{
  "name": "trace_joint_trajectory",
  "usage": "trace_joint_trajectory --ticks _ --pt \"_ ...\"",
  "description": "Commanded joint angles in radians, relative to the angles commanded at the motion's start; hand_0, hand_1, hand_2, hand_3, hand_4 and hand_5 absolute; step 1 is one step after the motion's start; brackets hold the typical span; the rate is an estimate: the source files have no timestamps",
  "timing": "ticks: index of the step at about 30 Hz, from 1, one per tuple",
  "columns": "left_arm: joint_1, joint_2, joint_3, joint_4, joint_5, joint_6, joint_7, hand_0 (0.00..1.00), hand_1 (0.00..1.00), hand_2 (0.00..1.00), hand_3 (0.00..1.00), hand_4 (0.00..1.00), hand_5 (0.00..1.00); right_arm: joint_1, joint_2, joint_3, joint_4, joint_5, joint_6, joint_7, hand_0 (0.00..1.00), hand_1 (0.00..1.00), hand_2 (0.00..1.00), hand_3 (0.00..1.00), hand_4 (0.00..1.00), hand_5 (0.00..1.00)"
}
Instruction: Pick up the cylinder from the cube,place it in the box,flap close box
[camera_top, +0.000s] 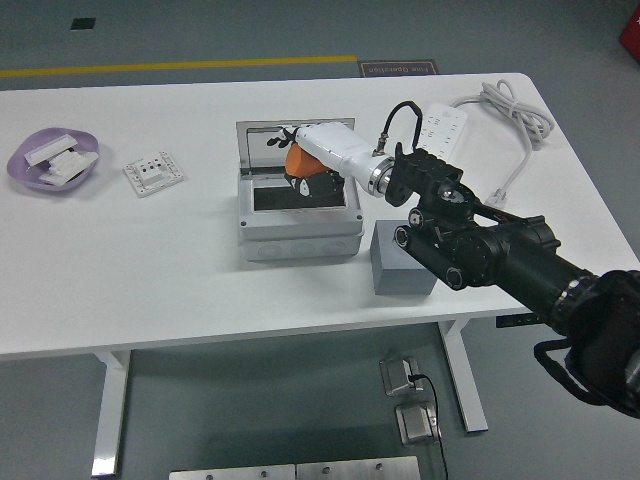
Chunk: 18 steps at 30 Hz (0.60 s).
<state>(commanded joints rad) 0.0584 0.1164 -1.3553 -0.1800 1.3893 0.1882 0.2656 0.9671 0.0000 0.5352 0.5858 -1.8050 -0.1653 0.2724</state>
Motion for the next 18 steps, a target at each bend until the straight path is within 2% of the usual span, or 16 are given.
trace_joint_trajectory --ticks 6,9,13,18 --pt "0.002 -0.001 -0.013 0.0 0.022 -0.002 0.004 0.631 0.648 0.608 0.613 0.655 0.253 -0.012 0.0 -0.005 0.003 0.015 -0.004 0.001 0.864 0.829 0.891 0.998 0.918 0.371" --pt "0.009 -0.003 -0.024 0.0 0.033 -0.003 0.005 0.631 0.648 0.608 0.613 0.655 0.253 -0.02 0.0 -0.01 0.025 0.028 -0.007 -0.002 0.864 0.829 0.891 0.998 0.918 0.371" --pt "0.023 -0.01 -0.042 0.0 0.049 -0.004 0.007 0.631 0.647 0.606 0.612 0.656 0.255 -0.036 -0.002 -0.02 0.106 0.078 -0.012 -0.011 0.871 0.833 0.893 0.998 0.926 0.386" --pt "0.034 -0.018 -0.058 0.0 0.059 -0.005 0.009 0.631 0.646 0.607 0.612 0.655 0.252 -0.051 -0.059 -0.036 0.226 0.12 -0.002 -0.036 0.871 0.83 0.883 0.998 0.94 0.392"
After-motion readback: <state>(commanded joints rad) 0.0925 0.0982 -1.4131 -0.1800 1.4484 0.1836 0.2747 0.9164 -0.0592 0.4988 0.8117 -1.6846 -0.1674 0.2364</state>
